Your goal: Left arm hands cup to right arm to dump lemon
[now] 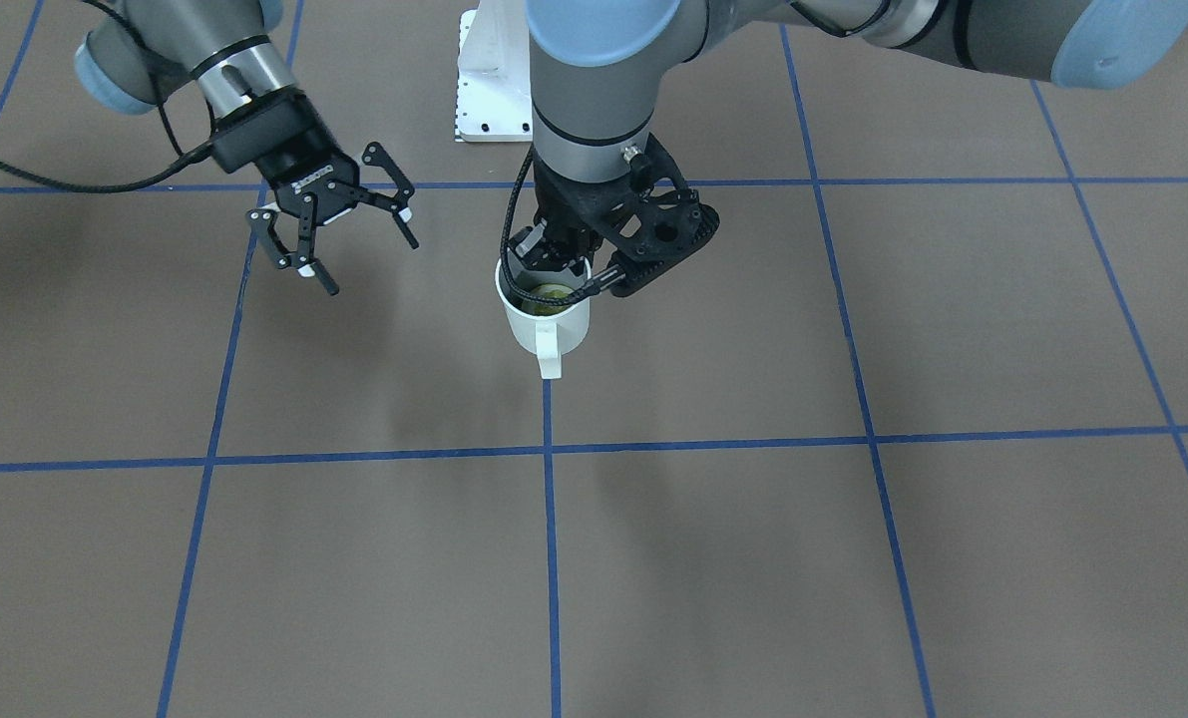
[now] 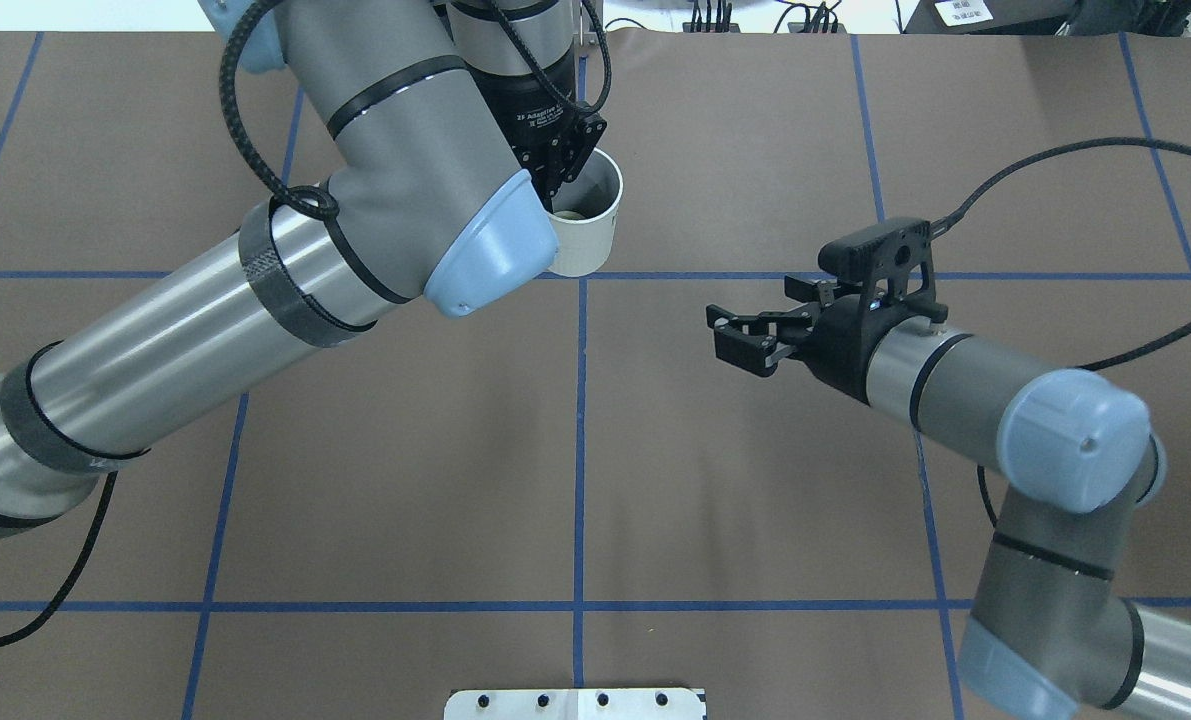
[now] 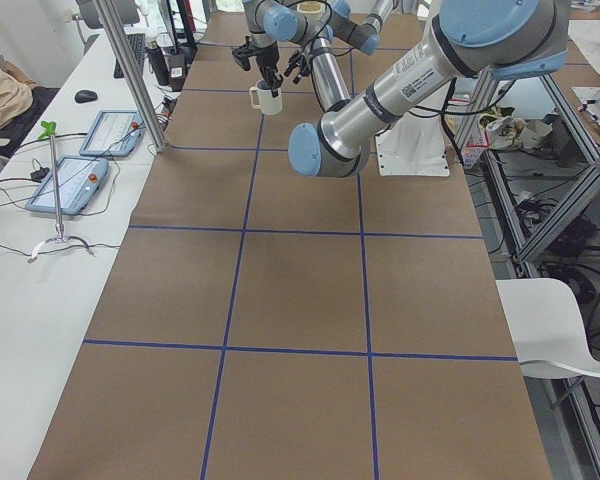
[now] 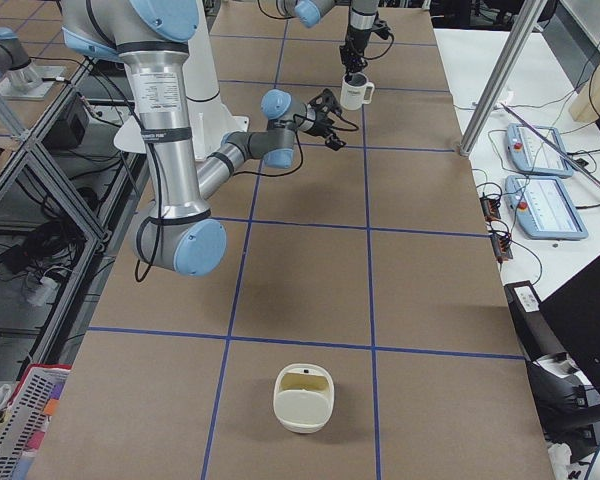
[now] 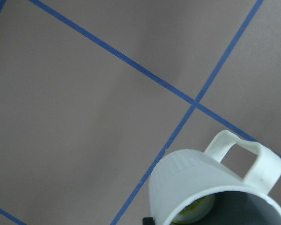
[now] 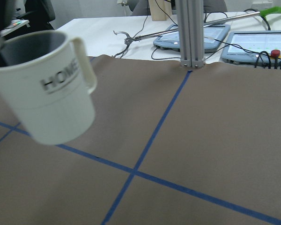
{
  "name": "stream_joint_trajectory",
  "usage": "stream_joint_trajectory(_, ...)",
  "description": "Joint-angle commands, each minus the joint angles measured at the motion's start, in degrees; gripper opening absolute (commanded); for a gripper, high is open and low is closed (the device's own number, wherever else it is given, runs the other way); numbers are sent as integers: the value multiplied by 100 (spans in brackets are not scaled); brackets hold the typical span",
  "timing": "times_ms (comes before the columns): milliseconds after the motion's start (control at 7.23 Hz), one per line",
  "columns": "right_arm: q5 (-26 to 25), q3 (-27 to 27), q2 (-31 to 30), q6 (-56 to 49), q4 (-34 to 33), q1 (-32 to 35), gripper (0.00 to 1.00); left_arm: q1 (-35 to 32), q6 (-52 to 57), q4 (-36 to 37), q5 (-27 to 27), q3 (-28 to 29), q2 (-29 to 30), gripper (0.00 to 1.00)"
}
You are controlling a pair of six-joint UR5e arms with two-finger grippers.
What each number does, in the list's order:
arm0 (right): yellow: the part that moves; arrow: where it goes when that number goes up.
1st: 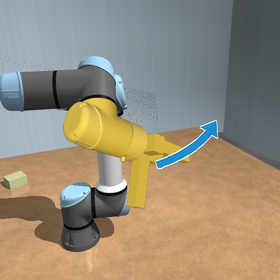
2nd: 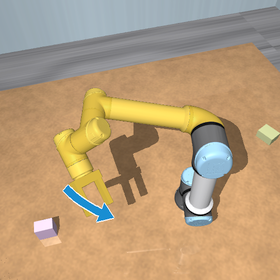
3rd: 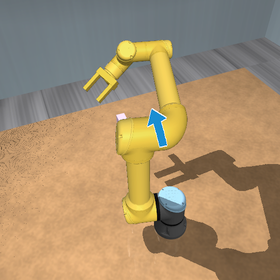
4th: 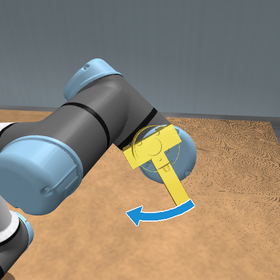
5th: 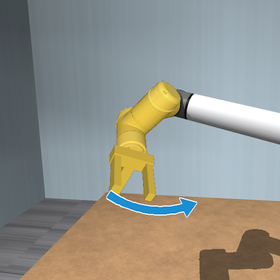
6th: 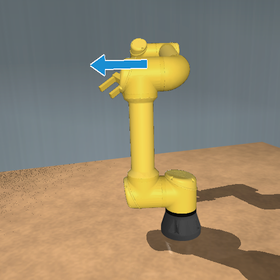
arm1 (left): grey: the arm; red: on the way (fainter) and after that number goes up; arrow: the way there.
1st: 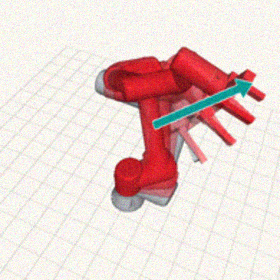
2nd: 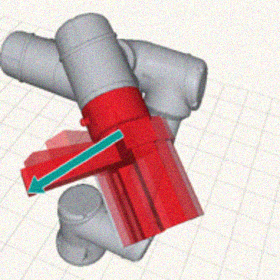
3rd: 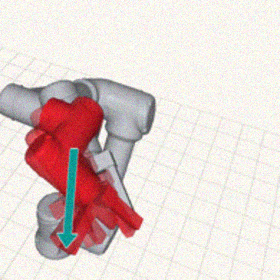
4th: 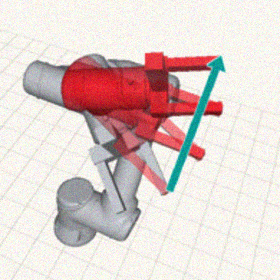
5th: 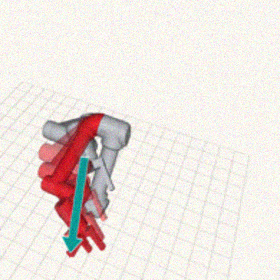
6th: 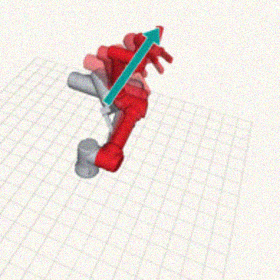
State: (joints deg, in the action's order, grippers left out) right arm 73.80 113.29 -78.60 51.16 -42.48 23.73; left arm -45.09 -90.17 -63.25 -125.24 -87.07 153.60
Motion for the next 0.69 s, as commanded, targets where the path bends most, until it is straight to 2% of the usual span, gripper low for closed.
stream_joint_trajectory(0, -1571, 0, 248, -437, 3, -1068, 93, -87, -299, -73, -27, 234, 56, 0)
stream_joint_trajectory(138, -2249, -148, 562, -588, 3, -1412, 98, -70, -595, -126, -35, 243, 82, 0)
stream_joint_trajectory(277, -2551, -454, 895, -607, -6, -1502, 98, -26, -633, -144, -36, 243, 143, 0)
stream_joint_trajectory(553, -2922, -589, 1127, -607, 12, -1495, 98, 97, -703, -135, -36, 226, 187, 0)
